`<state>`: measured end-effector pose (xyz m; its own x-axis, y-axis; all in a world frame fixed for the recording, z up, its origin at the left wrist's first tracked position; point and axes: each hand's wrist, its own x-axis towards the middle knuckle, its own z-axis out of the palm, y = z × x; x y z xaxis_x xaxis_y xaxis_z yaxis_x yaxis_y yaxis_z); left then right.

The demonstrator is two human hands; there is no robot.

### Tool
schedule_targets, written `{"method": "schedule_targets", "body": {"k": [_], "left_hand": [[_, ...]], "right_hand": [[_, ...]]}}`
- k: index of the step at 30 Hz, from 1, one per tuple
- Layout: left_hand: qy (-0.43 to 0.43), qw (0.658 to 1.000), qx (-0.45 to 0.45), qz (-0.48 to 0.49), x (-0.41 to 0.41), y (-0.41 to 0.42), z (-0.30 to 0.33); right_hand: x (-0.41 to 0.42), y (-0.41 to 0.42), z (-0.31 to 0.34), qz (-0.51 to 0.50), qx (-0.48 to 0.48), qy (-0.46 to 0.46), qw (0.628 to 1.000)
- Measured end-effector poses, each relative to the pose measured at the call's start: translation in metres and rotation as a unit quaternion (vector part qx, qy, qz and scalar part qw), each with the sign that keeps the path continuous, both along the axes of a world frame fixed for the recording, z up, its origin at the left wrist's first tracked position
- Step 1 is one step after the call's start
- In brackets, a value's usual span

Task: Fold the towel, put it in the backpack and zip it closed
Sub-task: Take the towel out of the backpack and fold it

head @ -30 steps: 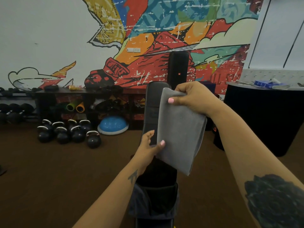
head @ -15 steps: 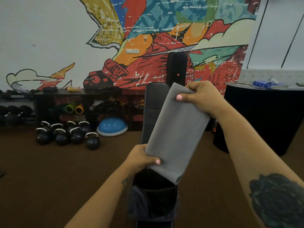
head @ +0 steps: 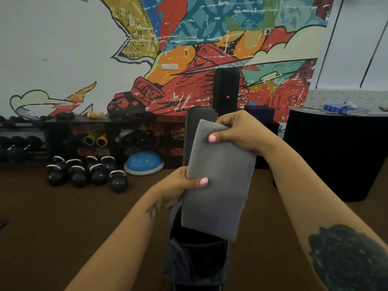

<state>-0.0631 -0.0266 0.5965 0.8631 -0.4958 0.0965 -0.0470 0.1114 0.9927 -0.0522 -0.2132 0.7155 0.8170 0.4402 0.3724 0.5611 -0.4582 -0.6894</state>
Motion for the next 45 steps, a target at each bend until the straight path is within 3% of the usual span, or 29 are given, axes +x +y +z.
{"method": "schedule_targets", "body": {"k": [5, 10, 15, 18, 21, 29, 34, 41, 45], "left_hand": [[0.093, 0.993, -0.01, -0.077, -0.008, -0.004, -0.005], [0.111, 0.993, -0.038, 0.005, -0.004, -0.005, 0.0], [0.11, 0.987, -0.063, 0.098, 0.002, -0.003, -0.003], [0.113, 0.982, -0.084, 0.124, 0.006, -0.005, -0.007], [0.114, 0.982, -0.091, 0.122, 0.008, -0.006, -0.008], [0.12, 0.984, -0.083, 0.103, 0.006, -0.003, -0.01], [0.118, 0.985, -0.065, 0.112, 0.005, 0.002, -0.008], [0.123, 0.986, -0.025, 0.111, 0.002, 0.008, -0.002], [0.094, 0.987, -0.05, 0.12, 0.002, 0.012, 0.004]], "right_hand": [[0.019, -0.004, -0.02, -0.079, 0.003, 0.001, 0.997], [0.044, -0.013, -0.059, -0.199, -0.078, 0.031, 0.976], [0.037, -0.021, -0.099, -0.225, 0.012, 0.255, 0.94], [0.026, -0.021, -0.119, -0.159, 0.117, 0.416, 0.888], [0.02, -0.015, -0.132, -0.079, 0.199, 0.473, 0.855], [0.002, -0.005, -0.127, 0.034, 0.366, 0.432, 0.824], [0.004, 0.0, -0.119, -0.031, 0.32, 0.404, 0.856], [-0.002, 0.003, -0.107, -0.038, 0.274, 0.379, 0.883], [-0.005, 0.003, -0.1, -0.024, 0.264, 0.355, 0.896]]}}
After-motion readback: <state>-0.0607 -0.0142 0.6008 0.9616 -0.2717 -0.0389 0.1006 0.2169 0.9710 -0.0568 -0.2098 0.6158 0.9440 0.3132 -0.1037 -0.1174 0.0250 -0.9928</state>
